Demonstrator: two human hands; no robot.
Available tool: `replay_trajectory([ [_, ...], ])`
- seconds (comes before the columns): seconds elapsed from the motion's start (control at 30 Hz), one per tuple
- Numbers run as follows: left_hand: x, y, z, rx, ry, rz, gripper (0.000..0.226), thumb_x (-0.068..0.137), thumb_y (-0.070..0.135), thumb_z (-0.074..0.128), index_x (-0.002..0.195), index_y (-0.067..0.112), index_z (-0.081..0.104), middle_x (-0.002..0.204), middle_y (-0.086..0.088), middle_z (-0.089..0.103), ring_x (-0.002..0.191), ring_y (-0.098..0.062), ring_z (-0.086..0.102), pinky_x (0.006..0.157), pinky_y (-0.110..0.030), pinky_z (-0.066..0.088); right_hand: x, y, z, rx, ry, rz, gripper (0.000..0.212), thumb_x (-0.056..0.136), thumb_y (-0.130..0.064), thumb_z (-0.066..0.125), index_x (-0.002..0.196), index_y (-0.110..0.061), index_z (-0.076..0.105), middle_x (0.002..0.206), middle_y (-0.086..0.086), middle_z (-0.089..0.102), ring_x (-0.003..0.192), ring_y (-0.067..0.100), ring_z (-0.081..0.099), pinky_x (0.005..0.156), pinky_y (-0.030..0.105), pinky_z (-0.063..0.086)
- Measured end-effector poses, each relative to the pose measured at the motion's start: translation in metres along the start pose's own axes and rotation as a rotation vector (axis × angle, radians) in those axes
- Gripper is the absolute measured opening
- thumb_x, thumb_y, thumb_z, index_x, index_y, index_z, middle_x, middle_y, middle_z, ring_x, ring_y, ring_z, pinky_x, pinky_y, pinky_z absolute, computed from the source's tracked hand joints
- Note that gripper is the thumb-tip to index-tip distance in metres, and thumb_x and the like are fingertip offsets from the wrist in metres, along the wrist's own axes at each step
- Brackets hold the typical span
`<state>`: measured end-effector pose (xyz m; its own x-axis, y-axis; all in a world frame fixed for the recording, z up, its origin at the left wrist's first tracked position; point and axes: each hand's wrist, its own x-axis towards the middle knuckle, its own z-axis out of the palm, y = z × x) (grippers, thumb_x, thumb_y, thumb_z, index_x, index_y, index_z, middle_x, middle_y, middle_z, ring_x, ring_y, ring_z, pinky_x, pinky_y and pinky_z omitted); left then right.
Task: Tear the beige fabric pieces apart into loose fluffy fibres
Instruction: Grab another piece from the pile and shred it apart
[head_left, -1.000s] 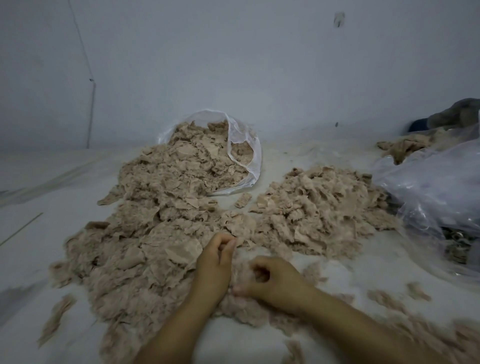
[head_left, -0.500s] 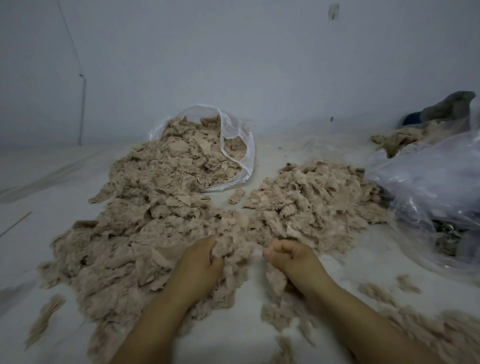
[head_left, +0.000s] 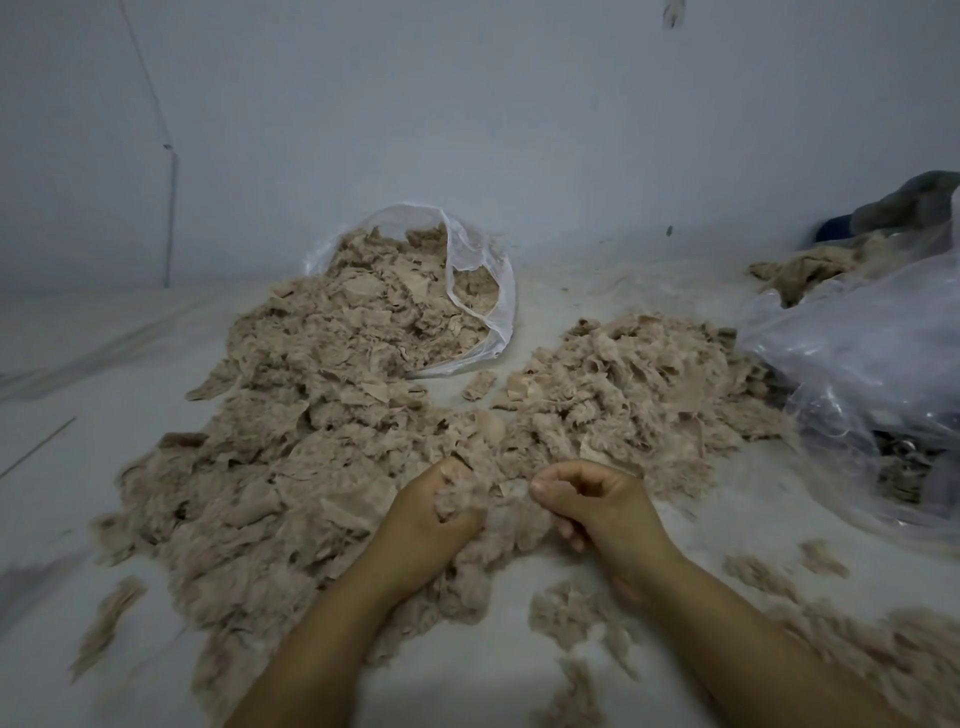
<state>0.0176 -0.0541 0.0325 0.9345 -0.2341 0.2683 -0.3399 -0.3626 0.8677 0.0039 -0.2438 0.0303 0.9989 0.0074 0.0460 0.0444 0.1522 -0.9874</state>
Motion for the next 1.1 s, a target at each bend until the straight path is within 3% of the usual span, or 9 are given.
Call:
replay_trajectory([
  [0.13,-0.003,0.006,0.005,-0.104,-0.106,-0.094,0.049,0.065,0.036,0.082,0.110,0.034,0.063,0.104,0.023,0.068,0.097,0.009,0.061,0.078,-0.010,0.048,-0.005,-0.001,0.008,0.075,-0.064,0.001,0.005,0.067,-0.011,0.076,0.071,-0.012,0.074,0.056,0.009,0.064,0.046,0.011,0.056,0.046,0.019,0.047],
  [0.33,-0.003,0.007,0.011,-0.187,-0.009,-0.034,0.021,0.074,0.003,0.076,0.078,0.023,0.070,0.076,0.013,0.072,0.073,-0.001,0.067,0.063,-0.012,0.049,-0.004,-0.005,0.008,0.118,-0.028,-0.021,0.006,0.070,-0.013,0.076,0.065,-0.013,0.074,0.064,0.006,0.068,0.056,0.012,0.065,0.053,0.020,0.053],
  [0.47,-0.001,0.005,0.011,-0.085,0.083,0.036,0.032,0.074,-0.013,0.068,0.068,0.018,0.065,0.070,0.007,0.065,0.065,0.004,0.060,0.063,-0.010,0.045,-0.002,0.002,0.006,0.046,-0.021,-0.002,0.028,0.076,0.006,0.073,0.092,-0.016,0.071,0.083,0.006,0.069,0.068,0.015,0.068,0.058,0.023,0.055],
  [0.6,0.001,0.002,0.013,-0.049,0.151,0.053,0.031,0.075,-0.009,0.071,0.070,0.022,0.067,0.081,0.005,0.065,0.072,0.008,0.060,0.068,-0.005,0.043,0.002,0.000,0.006,0.083,0.077,-0.009,0.017,0.080,0.002,0.070,0.093,-0.010,0.069,0.081,0.008,0.070,0.063,0.010,0.067,0.054,0.019,0.052],
  [0.73,0.003,0.001,0.016,-0.124,0.186,0.007,0.016,0.076,-0.001,0.074,0.073,0.013,0.068,0.071,0.009,0.069,0.067,0.004,0.064,0.063,-0.005,0.045,0.007,-0.005,-0.003,-0.039,0.264,-0.107,0.037,0.086,-0.015,0.068,0.118,-0.025,0.052,0.107,-0.013,0.057,0.087,-0.007,0.062,0.069,0.010,0.048],
  [0.8,0.002,0.002,0.016,-0.154,0.205,0.018,0.009,0.079,0.005,0.072,0.076,0.013,0.068,0.067,0.007,0.070,0.067,-0.002,0.066,0.064,-0.009,0.047,0.000,-0.005,-0.001,-0.162,0.151,-0.120,0.035,0.081,-0.031,0.071,0.112,-0.024,0.056,0.105,-0.007,0.060,0.085,-0.006,0.063,0.068,0.010,0.050],
  [0.87,0.000,0.006,0.016,-0.198,0.187,0.024,0.008,0.084,0.017,0.066,0.078,0.013,0.069,0.071,0.003,0.071,0.069,-0.007,0.067,0.064,-0.013,0.049,-0.008,-0.004,0.006,-0.227,-0.095,-0.019,0.037,0.070,-0.044,0.073,0.100,-0.023,0.066,0.099,0.003,0.068,0.084,0.011,0.067,0.072,0.020,0.055],
  [1.0,-0.002,0.009,0.004,-0.206,0.075,-0.077,0.040,0.085,0.042,0.053,0.074,0.009,0.075,0.079,-0.005,0.073,0.079,-0.016,0.069,0.075,-0.019,0.051,-0.011,0.000,0.012,-0.730,-0.378,-0.076,0.011,0.076,-0.026,0.079,0.074,-0.024,0.068,0.073,-0.007,0.067,0.066,0.002,0.059,0.069,0.023,0.051],
  [1.1,-0.001,0.008,-0.010,0.000,-0.103,-0.236,0.055,0.081,0.057,0.055,0.063,0.008,0.072,0.066,-0.003,0.071,0.064,-0.016,0.066,0.064,-0.018,0.048,-0.008,-0.002,0.006,-0.746,-0.446,-0.036,0.011,0.078,-0.024,0.078,0.071,-0.024,0.069,0.072,-0.008,0.068,0.065,0.001,0.060,0.066,0.020,0.052],
])
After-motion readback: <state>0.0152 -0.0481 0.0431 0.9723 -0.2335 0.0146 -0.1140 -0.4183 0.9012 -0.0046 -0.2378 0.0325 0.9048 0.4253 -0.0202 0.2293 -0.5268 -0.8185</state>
